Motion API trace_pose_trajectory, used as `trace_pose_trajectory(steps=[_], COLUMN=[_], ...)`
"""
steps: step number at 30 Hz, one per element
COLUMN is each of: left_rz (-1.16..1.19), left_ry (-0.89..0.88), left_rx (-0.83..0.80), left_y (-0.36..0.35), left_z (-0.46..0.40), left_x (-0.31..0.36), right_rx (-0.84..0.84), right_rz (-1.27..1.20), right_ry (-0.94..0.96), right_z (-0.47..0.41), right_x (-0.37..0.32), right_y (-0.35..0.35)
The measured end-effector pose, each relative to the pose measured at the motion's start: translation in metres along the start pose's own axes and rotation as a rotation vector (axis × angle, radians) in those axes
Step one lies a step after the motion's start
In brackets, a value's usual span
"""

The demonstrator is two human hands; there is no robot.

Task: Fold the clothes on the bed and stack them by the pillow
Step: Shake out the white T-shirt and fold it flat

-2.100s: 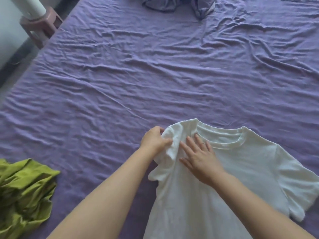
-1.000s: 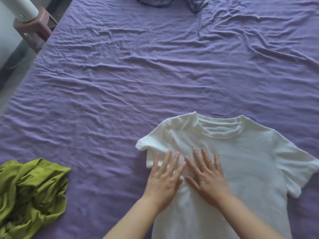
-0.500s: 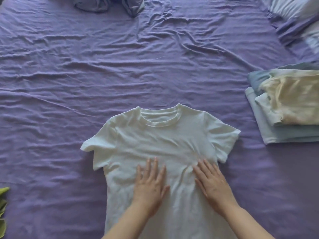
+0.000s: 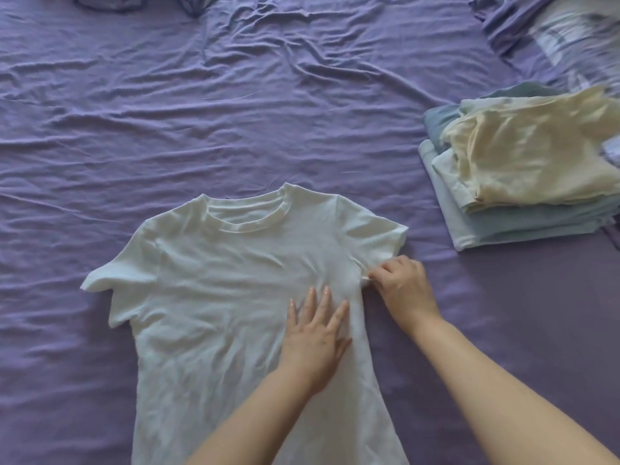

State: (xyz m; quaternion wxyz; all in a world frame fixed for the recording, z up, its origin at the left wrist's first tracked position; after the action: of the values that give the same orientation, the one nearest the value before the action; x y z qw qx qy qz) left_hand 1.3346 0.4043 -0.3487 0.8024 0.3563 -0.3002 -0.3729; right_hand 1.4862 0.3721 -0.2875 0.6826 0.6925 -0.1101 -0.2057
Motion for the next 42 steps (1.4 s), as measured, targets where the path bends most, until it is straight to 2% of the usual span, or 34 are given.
trace_pose_trajectory(steps=[5, 10, 14, 21, 29, 34, 38, 42], left_rz=[-0.024, -0.055, -0.139, -0.050, -0.011, -0.023, -0.010, 0.025], left_ry=[0.061, 0.043, 0.009, 0.080, 0.113, 0.108, 0.139, 0.196], left_rx=[-0.007, -0.037, -0.100, -0.168, -0.234, -0.239, -0.250, -0.222], left_y=[-0.003, -0.017, -0.038, -0.079, -0.123, -0.136, -0.143, -0.151], left_z=[0.001, 0.010, 0.037, 0.107, 0.174, 0.198, 0.220, 0.249], left_x=[-0.013, -0.005, 0.001, 0.013, 0.015, -0.003, -0.028, -0.056], right_rx=[0.024, -0.023, -0.105, -0.225, -0.462, -0.444, -0.424, -0.362], right_rz=[0.098, -0.048, -0.048, -0.258, -0.309, -0.461, -0.342, -0.164], right_ry=[0.007, 0.019, 0.097, -0.022, -0.128, -0.291, -0.392, -0.317], right_z=[0.007, 0.049, 0.109, 0.172, 0.245, 0.279, 0.296, 0.286], right_x=[0.035, -0.004, -0.041, -0.062, -0.068, -0.058, -0.058, -0.091], right_y=[0.015, -0.011, -0.030, -0.027, -0.052, -0.052, -0.042, -0.026])
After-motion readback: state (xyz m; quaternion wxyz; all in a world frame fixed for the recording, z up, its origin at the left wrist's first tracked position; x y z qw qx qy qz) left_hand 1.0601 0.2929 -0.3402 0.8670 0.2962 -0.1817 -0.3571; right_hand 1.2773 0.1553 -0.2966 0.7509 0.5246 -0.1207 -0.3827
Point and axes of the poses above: each hand's wrist, its own z-axis away from the middle knuckle, its own y-axis out of the back of the hand, x = y × z, the point moved 8 cm from there along -z, towards the middle knuckle, and after that the axes turned 9 degrees about -x, right-handed, at the moved point
